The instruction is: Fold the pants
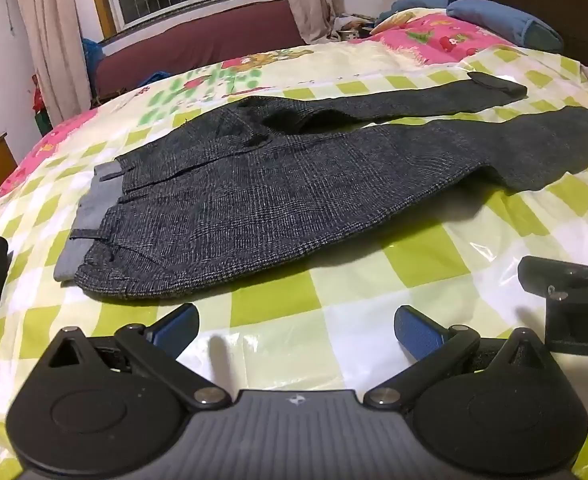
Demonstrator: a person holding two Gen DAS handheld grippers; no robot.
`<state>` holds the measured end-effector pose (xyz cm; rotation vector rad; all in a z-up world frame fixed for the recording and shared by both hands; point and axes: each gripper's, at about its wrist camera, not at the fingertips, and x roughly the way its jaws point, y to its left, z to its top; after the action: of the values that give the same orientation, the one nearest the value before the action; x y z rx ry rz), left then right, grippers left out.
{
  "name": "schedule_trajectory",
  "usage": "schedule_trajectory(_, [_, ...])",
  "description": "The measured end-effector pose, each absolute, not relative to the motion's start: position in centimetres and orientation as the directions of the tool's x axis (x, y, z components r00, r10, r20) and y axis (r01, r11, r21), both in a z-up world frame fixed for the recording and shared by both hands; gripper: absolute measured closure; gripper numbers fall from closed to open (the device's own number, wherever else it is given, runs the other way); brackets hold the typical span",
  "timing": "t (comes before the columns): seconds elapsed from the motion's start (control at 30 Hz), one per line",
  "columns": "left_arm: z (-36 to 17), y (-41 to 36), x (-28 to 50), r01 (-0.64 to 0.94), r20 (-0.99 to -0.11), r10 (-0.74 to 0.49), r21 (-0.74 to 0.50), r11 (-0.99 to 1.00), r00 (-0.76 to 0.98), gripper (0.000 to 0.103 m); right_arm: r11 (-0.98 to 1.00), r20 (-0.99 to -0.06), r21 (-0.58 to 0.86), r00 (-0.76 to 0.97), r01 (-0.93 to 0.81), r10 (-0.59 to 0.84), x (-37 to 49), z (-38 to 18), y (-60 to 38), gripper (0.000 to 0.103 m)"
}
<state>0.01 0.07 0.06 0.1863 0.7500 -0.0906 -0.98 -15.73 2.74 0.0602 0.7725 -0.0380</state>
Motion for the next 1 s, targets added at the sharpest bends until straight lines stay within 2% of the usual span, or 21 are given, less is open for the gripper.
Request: schedule_trajectory(1.0, [-0.5, 0.29, 0.22, 0.14, -0.698, -0.006, 0.136, 0.981, 0.716, 0.0, 0.998, -0.696, 0.025, 0.718, 0.055, -0.022, -1.04, 2.62, -15.33, 0.001])
